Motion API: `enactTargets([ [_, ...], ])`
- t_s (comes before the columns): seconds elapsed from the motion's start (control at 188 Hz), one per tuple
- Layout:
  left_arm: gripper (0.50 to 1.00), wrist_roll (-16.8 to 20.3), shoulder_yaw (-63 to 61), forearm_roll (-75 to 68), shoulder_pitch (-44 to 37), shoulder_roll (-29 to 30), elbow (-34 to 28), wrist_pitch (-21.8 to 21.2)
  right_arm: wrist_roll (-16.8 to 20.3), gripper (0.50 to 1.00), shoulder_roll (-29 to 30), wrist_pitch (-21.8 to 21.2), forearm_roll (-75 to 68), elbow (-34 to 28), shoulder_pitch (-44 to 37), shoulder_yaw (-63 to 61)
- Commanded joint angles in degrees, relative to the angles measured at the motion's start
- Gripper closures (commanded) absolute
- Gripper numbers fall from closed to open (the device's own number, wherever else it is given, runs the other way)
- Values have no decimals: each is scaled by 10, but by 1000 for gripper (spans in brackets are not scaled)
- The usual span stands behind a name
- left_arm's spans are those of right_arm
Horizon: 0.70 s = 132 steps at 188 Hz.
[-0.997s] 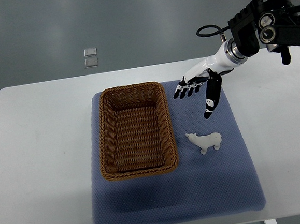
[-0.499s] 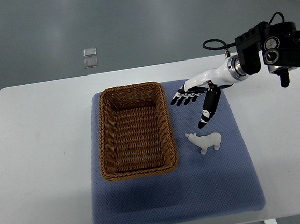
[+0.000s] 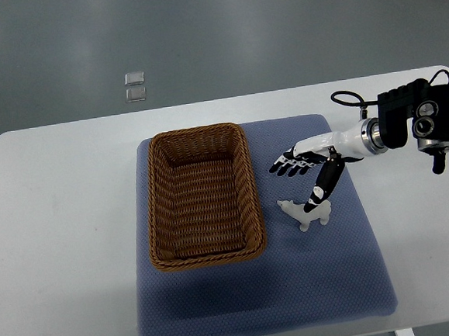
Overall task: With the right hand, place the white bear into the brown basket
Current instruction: 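Lower the right hand onto the polar bear and close fingers around it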
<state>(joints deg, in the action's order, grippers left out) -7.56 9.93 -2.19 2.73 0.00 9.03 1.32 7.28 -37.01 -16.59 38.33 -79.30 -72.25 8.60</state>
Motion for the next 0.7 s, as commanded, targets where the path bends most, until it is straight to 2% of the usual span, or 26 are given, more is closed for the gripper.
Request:
enactTargets([
  [0.0, 500, 0, 0, 0, 0, 0, -2, 0, -3, 574, 1, 6, 10, -1, 21, -14],
  [0.122, 500, 0, 1, 0, 0, 0, -2, 0, -15, 579, 2, 23, 36, 0, 44, -18],
  [0.292, 500, 0, 2, 0, 0, 0, -2, 0, -34, 630, -3, 44, 68, -1, 76, -22],
  [0.398, 500, 0, 2, 0, 0, 0, -2, 0, -43, 640, -9, 52, 77, -2, 89, -29],
  [0.578, 500, -1, 2, 1, 0, 0, -2, 0, -60, 752, -16, 61, 97, -6, 99, -30],
  [0.631, 500, 0, 2, 1, 0, 0, -2, 0, -64, 773, -17, 61, 106, -9, 101, -30],
  [0.695, 500, -1, 2, 1, 0, 0, -2, 0, -69, 773, -21, 62, 112, -9, 105, -30],
])
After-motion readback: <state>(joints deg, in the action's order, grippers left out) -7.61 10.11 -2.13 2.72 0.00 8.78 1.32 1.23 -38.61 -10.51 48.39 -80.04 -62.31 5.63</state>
